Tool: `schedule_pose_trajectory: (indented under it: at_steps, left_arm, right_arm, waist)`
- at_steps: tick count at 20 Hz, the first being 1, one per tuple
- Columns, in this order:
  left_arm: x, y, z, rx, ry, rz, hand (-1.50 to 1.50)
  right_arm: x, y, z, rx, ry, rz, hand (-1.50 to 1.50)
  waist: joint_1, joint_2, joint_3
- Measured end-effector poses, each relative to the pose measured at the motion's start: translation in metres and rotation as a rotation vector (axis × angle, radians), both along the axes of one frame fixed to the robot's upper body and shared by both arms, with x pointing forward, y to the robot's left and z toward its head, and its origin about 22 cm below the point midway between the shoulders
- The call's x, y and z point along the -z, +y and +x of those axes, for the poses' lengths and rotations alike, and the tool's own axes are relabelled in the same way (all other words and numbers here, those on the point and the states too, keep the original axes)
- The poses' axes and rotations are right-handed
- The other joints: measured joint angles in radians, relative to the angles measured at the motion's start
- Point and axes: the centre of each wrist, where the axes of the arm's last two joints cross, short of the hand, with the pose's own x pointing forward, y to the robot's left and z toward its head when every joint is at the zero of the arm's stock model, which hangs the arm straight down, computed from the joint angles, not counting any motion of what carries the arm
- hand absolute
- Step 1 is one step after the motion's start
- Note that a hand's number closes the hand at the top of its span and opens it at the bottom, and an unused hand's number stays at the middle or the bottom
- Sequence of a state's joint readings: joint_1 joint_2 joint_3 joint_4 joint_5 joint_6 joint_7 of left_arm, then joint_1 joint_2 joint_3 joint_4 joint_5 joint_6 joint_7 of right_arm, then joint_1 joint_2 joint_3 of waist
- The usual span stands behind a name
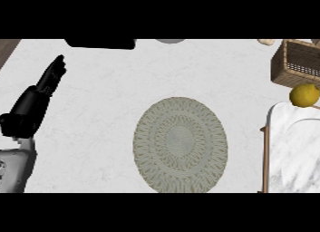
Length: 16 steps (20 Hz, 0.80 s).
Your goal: Pick the lemon from the placemat and place it in the basket
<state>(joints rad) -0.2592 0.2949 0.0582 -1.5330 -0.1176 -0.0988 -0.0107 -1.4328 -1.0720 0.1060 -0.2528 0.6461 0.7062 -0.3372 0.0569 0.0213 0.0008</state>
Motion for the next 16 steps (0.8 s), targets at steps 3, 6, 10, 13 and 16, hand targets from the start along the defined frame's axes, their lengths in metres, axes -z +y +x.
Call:
schedule_pose_trajectory:
  at_steps: [3,6,10,13,16]
  left_arm:
    - [0.0,-0.005,0.002,0.0,0.0,-0.002,0.0]
    - [0.0,-0.003,0.003,0.0,-0.001,0.002,0.0]
    - [0.004,-0.002,-0.001,0.004,0.0,0.003,0.0]
    - [0.002,-0.005,0.001,0.011,-0.006,-0.002,0.0]
    - [0.0,-0.007,0.003,0.015,-0.006,-0.006,0.0]
  right_arm:
    - [-0.001,-0.001,0.001,-0.011,-0.041,0.09,-1.5]
    - [-0.002,-0.009,-0.003,0.014,-0.096,0.248,-1.5]
    - [-0.002,-0.024,-0.014,0.12,-0.206,0.438,-1.5]
    - [-0.004,-0.034,-0.023,0.219,-0.284,0.537,-1.5]
    - [-0.003,-0.051,-0.039,0.311,-0.349,0.618,-1.5]
  waist:
    - [-0.001,0.001,0.0]
    - [0.002,0.003,0.0]
    - [0.007,0.003,0.001]
    - [0.012,0.008,0.001]
    - [0.01,0.012,0.003]
